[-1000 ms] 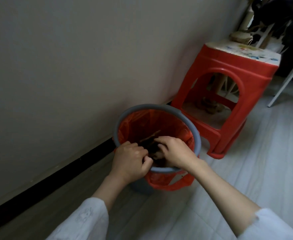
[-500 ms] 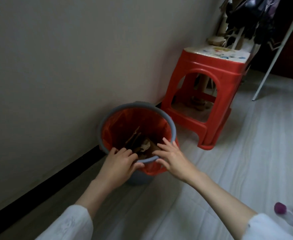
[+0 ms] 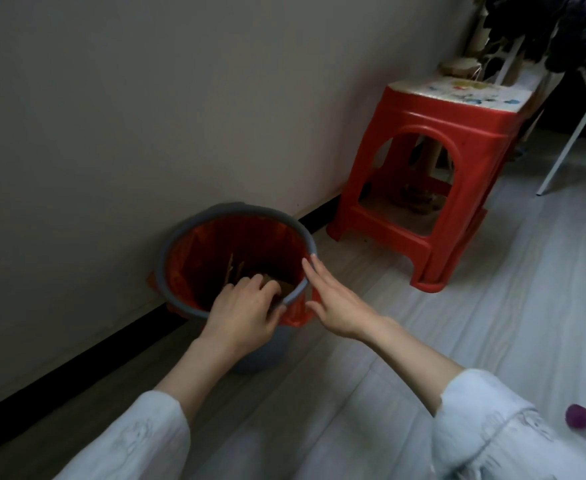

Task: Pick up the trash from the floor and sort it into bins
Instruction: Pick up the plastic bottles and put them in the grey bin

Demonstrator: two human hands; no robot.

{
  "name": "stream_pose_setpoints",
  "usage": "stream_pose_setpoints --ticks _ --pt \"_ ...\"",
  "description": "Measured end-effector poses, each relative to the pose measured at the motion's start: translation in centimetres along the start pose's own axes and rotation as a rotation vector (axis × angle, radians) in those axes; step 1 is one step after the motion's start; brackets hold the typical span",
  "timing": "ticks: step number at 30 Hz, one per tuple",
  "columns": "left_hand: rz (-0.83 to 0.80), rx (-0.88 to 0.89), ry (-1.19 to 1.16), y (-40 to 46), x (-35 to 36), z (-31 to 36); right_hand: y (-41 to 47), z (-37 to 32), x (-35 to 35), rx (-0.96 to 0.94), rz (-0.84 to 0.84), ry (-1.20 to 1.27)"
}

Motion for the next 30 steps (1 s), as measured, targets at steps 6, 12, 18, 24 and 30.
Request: stream_pose_setpoints --ticks 6,12,18,24,30 --pt "0.075 0.282 -0.088 1.3 -1.3 9.8 -7.4 6.5 -2.2 0.122 0.045 0.086" --pt "-0.256 0.491 -0.18 1.5 6.6 24.4 -22.0 19.5 -4.4 0.4 0.104 0.051" --pt "-0.518 0.609 -0.182 -0.4 14.4 38.0 -36.8 31.0 -3.4 0.652 0.017 -0.044" --pt "-0.672 0.608 -0.257 -4.6 21.7 46.7 -48.8 39.2 -1.5 0.931 -0.219 -0.173" --pt "-0.704 0.565 -0.258 -5.9 26.6 50.9 -52.7 40.2 4.5 0.739 -0.378 -0.331"
Point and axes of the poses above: each hand's wrist, its own y-axis towards the middle knuckle, its own x-axis out of the palm, z = x × y, the point moved 10 cm from there along y, towards the middle knuckle, and after that the axes turned 4 degrees about z, right-handed, at the moved point
